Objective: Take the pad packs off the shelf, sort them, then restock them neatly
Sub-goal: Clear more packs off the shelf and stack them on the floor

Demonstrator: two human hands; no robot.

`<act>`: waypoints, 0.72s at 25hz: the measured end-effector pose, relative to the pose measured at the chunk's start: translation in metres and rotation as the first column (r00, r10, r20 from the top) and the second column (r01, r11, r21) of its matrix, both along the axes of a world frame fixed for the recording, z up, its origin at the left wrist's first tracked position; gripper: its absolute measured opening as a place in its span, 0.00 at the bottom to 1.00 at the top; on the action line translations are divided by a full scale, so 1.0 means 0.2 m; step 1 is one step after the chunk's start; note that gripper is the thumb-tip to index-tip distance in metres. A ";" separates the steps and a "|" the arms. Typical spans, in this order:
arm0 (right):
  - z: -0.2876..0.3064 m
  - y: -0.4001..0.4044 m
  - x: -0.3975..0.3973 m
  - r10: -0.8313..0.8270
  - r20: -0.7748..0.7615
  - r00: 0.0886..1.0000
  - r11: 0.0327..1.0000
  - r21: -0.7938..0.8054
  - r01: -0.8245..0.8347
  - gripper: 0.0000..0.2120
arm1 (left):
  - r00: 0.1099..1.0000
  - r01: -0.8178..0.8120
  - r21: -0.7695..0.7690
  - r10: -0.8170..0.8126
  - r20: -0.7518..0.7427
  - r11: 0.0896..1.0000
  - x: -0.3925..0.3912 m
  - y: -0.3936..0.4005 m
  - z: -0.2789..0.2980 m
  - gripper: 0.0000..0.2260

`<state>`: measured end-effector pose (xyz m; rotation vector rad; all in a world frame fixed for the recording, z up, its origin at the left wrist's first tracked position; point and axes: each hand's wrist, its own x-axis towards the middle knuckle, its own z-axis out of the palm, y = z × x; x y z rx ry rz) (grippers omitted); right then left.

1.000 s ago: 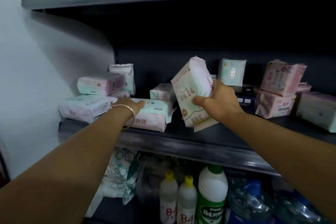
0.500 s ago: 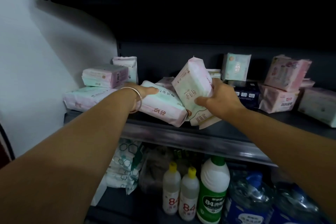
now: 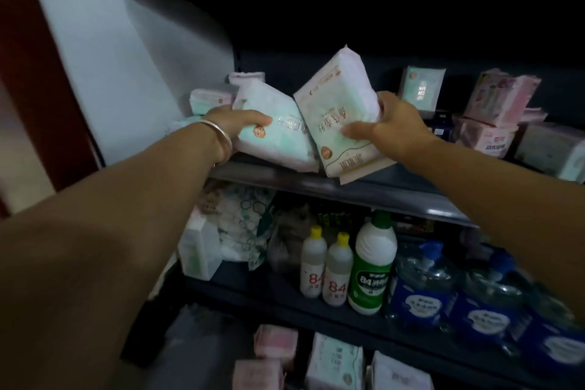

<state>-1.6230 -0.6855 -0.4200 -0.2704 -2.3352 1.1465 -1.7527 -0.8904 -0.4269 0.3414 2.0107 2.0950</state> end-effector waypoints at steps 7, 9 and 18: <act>-0.23 -0.36 0.17 0.143 0.209 0.968 0.982 0.094 -0.165 0.27 | 0.995 -0.096 -0.202 0.090 -0.042 0.975 0.16 -0.56 -0.36 0.30; -0.36 -0.45 0.18 0.163 0.277 0.947 0.969 0.137 -0.207 0.28 | 0.991 -0.131 -0.345 0.128 -0.031 0.929 0.19 -0.66 -0.50 0.37; -1.00 -0.58 -0.02 0.178 0.494 0.851 0.942 0.165 -0.292 0.26 | 0.952 -0.246 -0.500 0.303 0.034 0.830 0.19 -0.79 -1.16 0.31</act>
